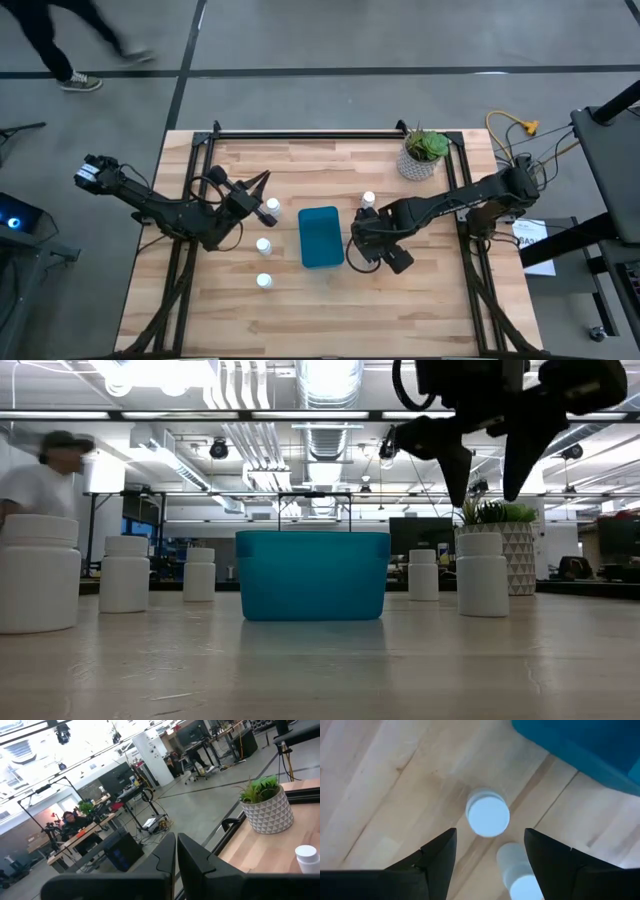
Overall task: Pick and place pill bottles into a basket
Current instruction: Put the white pill bottle into the blue bin
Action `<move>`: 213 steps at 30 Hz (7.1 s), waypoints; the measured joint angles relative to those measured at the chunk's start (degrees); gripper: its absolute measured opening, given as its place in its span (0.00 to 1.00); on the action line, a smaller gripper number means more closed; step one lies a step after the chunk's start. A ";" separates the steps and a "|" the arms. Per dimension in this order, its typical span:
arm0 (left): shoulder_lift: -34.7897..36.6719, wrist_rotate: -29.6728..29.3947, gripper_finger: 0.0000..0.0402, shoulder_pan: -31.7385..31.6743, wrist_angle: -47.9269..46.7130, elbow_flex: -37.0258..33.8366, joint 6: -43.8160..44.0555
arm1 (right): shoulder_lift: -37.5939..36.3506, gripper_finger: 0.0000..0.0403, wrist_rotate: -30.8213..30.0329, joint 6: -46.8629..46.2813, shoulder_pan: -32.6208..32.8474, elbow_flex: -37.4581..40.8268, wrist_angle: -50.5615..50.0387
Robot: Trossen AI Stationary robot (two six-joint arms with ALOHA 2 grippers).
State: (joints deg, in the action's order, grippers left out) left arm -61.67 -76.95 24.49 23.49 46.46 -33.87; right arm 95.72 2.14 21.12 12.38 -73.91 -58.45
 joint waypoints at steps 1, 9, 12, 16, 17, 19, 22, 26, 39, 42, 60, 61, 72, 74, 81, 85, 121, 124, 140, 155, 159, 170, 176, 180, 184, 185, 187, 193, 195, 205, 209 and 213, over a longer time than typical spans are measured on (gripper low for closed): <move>0.00 0.00 0.00 0.00 0.00 0.00 -0.02 | 0.00 0.56 0.02 0.12 0.00 0.46 0.57; 0.00 0.00 0.00 -0.02 0.00 0.02 -0.02 | 0.02 0.56 0.01 0.56 0.00 2.69 4.49; 0.00 0.00 0.00 -0.02 0.02 0.00 0.00 | 0.02 0.56 0.18 0.56 0.00 3.60 6.15; 0.00 0.00 0.00 -0.02 0.02 0.00 -0.01 | 0.02 0.56 1.39 0.58 0.04 4.45 7.78; 0.00 0.00 0.00 -0.02 0.02 0.00 -0.02 | 0.02 0.56 1.39 0.56 0.12 4.63 7.89; 0.00 0.00 0.00 -0.02 0.02 0.00 0.00 | 0.02 0.56 1.39 0.56 0.11 4.85 7.89; 0.00 0.00 0.00 -0.02 0.01 0.00 -0.02 | 0.02 0.56 1.39 0.56 0.11 5.20 8.56; 0.00 0.00 0.00 -0.02 0.01 0.00 -0.02 | 0.02 0.56 1.42 0.58 0.11 6.73 11.26; 0.00 0.02 0.00 -0.02 0.02 -0.02 -0.02 | 0.02 0.56 1.37 1.60 0.11 11.25 17.09; 0.00 0.02 0.00 -0.02 0.02 -0.02 -0.02 | 0.02 0.56 1.37 1.60 0.11 11.48 17.09; 0.00 0.01 0.00 -0.02 0.02 -0.03 -0.02 | 0.02 0.37 1.35 1.26 0.09 9.79 15.45; 0.00 0.02 0.00 -0.02 0.01 -0.04 -0.02 | 0.02 0.37 1.35 1.28 0.09 9.21 14.93; 0.00 0.00 0.00 -0.02 0.01 -0.04 -0.01 | 0.02 0.37 0.66 3.84 -0.24 0.21 7.67; 0.00 0.01 0.00 -0.03 0.02 -0.04 -0.01 | 0.02 0.37 0.56 4.50 -0.61 -1.87 6.23; 0.00 0.02 0.00 -0.04 0.01 -0.04 0.00 | 0.02 0.37 0.53 6.25 -3.27 -8.50 4.61; 0.00 0.01 0.00 -0.03 0.02 -0.04 0.00 | 0.02 0.37 0.69 7.66 -5.45 -10.71 4.63; 0.00 0.02 0.00 -0.04 0.01 -0.04 -1.46 | 21.22 0.37 4.41 17.67 -16.13 -24.22 5.51; 0.00 0.02 0.00 -0.04 0.00 -0.04 -1.46 | 22.77 0.37 4.36 18.29 -16.29 -24.04 6.22; -0.02 0.07 0.00 -0.04 0.01 -0.04 -1.43 | 24.06 0.37 4.34 19.61 -17.29 -22.28 8.15; -0.04 0.09 0.00 -0.04 0.01 -0.04 -1.40 | 24.02 0.46 3.69 19.66 -18.02 -21.68 8.22; -0.04 0.11 0.00 -0.04 0.02 -0.04 -1.40 | 24.02 0.49 3.69 18.47 -18.40 -21.68 8.21; -0.04 0.11 0.00 -0.04 0.02 -0.04 -1.40 | 23.98 0.54 3.73 18.50 -18.43 -22.55 7.90; -0.04 0.11 0.00 -0.04 0.00 -0.04 -1.40 | 23.93 0.56 3.78 18.04 -18.43 -24.84 5.60; -0.04 0.11 0.00 -0.02 0.02 -0.04 -1.40 | 23.86 0.57 3.85 17.57 -18.37 -26.50 3.00; -0.06 0.11 0.00 -0.04 0.02 -0.04 -1.42 | 23.67 0.57 3.89 16.75 -18.28 -27.85 0.29; -0.05 0.11 0.00 -0.03 0.02 -0.04 -1.42 | 23.67 0.57 3.86 16.57 -18.28 -28.23 -0.50; -0.06 0.10 0.00 -0.04 0.02 -0.04 -1.43 | 23.67 0.57 3.86 16.08 -18.27 -29.02 -2.05; -0.06 0.11 0.00 -0.03 0.01 -0.04 -1.44 | 23.52 0.56 3.86 15.02 -18.29 -31.69 -6.77; -0.07 0.11 0.00 -0.04 0.02 -0.04 -1.44 | 23.50 0.56 3.88 14.66 -18.29 -32.92 -8.57; -0.07 0.11 0.00 -0.03 0.01 -0.04 -1.44 | 19.31 0.56 4.39 12.81 -18.27 -35.11 -13.06; -0.07 0.09 0.00 -0.04 0.01 -0.11 -1.42 | 15.75 0.56 4.45 11.26 -18.12 -34.59 -13.91; -0.07 0.11 0.00 -0.02 0.02 -0.15 -1.42 | 11.46 0.56 4.49 10.32 -17.60 -33.06 -14.29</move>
State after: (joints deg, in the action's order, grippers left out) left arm -61.73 -76.84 24.47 23.51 46.31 -35.29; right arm 107.18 6.62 31.44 -5.22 -106.97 -72.74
